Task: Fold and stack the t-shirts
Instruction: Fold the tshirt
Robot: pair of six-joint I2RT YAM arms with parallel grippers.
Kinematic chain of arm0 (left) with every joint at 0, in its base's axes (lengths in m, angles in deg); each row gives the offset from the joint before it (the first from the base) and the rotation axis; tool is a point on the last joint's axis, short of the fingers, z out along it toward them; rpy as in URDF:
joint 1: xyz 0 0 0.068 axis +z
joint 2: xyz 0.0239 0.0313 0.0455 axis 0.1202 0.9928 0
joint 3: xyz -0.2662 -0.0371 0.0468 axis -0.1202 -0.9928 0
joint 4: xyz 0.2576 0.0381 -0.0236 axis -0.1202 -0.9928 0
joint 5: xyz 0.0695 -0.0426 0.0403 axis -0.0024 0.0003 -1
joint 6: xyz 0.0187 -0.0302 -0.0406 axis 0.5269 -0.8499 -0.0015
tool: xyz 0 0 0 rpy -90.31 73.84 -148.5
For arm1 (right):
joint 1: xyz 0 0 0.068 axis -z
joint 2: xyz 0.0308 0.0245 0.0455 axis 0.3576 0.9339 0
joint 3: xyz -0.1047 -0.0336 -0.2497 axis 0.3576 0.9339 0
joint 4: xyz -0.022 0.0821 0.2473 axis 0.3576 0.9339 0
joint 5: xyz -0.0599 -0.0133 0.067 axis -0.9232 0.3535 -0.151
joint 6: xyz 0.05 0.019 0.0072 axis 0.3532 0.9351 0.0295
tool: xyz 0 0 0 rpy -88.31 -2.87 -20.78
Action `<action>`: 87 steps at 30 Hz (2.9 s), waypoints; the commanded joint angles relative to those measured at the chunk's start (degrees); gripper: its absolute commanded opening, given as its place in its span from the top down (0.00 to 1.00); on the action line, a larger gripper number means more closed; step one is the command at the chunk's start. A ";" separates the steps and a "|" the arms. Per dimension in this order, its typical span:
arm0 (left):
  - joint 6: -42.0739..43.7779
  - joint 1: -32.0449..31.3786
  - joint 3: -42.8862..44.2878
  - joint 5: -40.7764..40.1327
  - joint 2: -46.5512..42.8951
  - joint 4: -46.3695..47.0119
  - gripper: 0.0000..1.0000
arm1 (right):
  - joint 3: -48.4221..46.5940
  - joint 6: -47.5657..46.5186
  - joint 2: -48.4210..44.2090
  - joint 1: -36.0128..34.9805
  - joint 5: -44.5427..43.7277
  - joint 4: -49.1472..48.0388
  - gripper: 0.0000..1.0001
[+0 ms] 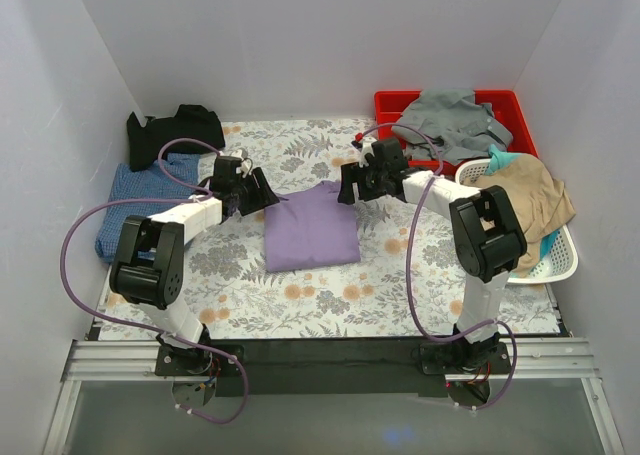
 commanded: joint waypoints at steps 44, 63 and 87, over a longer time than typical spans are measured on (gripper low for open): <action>-1.78 0.07 1.44 1.18 2.26 2.40 0.84 | -3.98 -0.26 4.04 1.41 12.11 -2.16 0.59; -1.34 0.07 0.30 -1.11 -5.30 4.25 1.00 | -3.54 -0.44 1.05 1.41 10.09 -4.10 0.97; -0.20 2.09 3.99 -11.57 7.88 18.84 0.84 | -19.52 -2.20 17.48 1.59 1.12 -7.96 0.48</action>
